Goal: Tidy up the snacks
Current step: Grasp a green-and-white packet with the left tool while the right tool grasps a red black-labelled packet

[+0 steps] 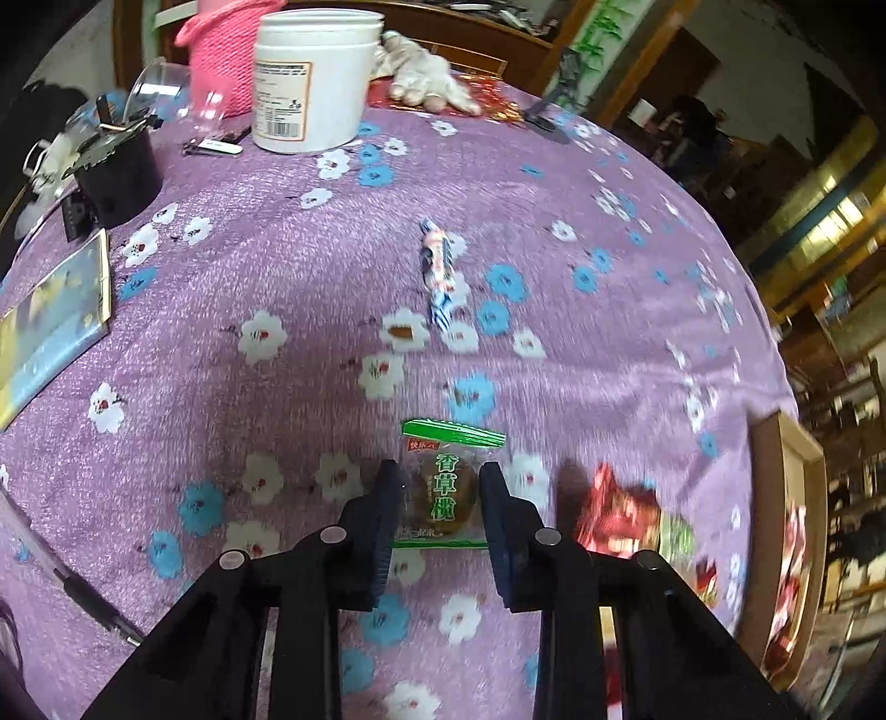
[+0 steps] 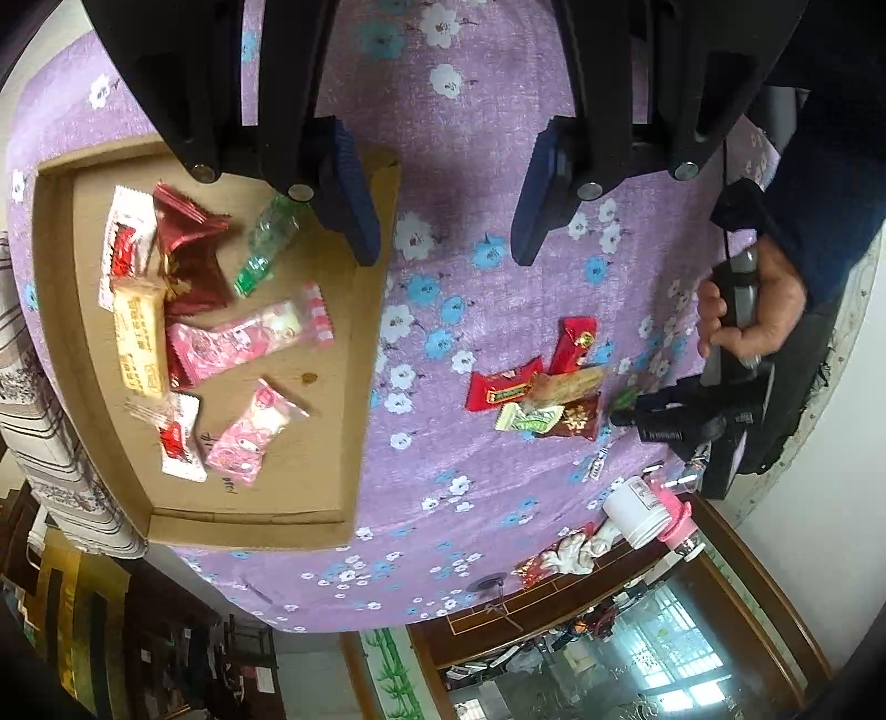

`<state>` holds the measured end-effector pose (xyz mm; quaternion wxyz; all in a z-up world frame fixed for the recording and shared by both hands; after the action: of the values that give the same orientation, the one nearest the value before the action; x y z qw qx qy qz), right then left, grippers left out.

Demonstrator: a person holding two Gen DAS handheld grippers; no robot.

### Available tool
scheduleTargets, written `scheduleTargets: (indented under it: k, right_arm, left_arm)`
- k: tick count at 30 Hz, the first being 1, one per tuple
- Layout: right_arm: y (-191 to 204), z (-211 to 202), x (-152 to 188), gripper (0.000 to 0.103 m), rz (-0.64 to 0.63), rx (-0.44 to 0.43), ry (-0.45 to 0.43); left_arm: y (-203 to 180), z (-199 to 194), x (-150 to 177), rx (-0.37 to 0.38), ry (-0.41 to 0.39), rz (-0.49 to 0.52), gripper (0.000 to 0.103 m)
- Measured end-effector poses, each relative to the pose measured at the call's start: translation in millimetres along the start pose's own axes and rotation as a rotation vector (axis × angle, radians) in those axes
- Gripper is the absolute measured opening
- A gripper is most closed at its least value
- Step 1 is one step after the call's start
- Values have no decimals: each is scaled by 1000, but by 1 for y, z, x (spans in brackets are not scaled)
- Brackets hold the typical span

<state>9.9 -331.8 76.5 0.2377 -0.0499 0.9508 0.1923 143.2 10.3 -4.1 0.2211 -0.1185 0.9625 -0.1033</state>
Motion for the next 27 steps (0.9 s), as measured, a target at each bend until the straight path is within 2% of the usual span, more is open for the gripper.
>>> scheduleTargets:
  k: [2,5,8,10,12,16,20,24,25,27]
  right_arm:
    - [4,5,-7,48,-4,-39,16]
    - [13,17,-25,48,-10,-87,41]
    - [27,40,-52,48,-39,-113,91]
    - [35,61,-69,48,-29,-162,140]
    - [42,86,-87,48,-34,-149,155]
    - [44,132,-107,48,-21,-153,194]
    - [38,147,-100,48,25,-201,255]
    - [51,134,-66,48,-12,-287,354]
    - [55,131,-58,48,-36,-289,371]
    - [62,121,-47,48,-103,-219,346]
  left_arm:
    - [0,-6,14,-8,4,47,29]
    - [0,-20,42,21,15,86,29]
    - [-2,-35,75,39,25,128,29]
    - [-5,-43,93,39,27,151,29]
    - [-8,-50,108,52,36,175,29]
    - [-9,-55,119,51,42,194,29]
    - [-6,-57,123,61,45,198,30]
    - [-6,-58,124,68,50,211,30]
    - [-6,-58,123,69,50,217,30]
    - [-7,-57,122,71,47,226,30]
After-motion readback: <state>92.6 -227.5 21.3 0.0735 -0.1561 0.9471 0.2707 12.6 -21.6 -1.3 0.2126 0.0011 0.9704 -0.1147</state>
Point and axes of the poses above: each gripper's, at about its wrist camera, not at the fingertips, and z roughly the way its jaws point, y to its left, x to its underside, the point moved 2 cm from there along z, roughly the way its jaws point, and after that the axes turned 3 degrees about z, right-handed, at the moved point
